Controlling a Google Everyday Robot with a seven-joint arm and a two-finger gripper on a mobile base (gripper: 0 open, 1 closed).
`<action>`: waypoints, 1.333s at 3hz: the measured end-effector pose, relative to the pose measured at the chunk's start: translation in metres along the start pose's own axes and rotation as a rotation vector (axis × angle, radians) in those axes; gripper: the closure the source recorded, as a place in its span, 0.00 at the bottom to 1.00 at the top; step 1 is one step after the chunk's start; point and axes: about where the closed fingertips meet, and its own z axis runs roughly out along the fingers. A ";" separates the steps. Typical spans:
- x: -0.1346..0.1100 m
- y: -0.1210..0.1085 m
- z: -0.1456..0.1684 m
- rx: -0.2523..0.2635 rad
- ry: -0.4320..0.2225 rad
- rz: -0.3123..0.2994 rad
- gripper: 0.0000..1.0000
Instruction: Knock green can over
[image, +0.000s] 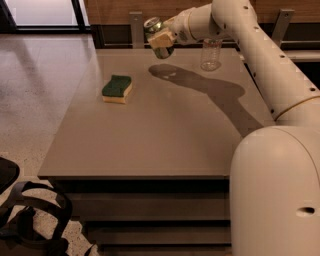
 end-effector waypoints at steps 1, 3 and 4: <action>0.002 -0.003 -0.032 -0.036 0.157 -0.102 1.00; 0.019 0.020 -0.029 -0.153 0.361 -0.226 1.00; 0.028 0.037 -0.013 -0.223 0.420 -0.270 1.00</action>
Offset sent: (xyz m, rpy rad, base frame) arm -0.0235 -0.0523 0.0241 -0.4172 0.0782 0.0753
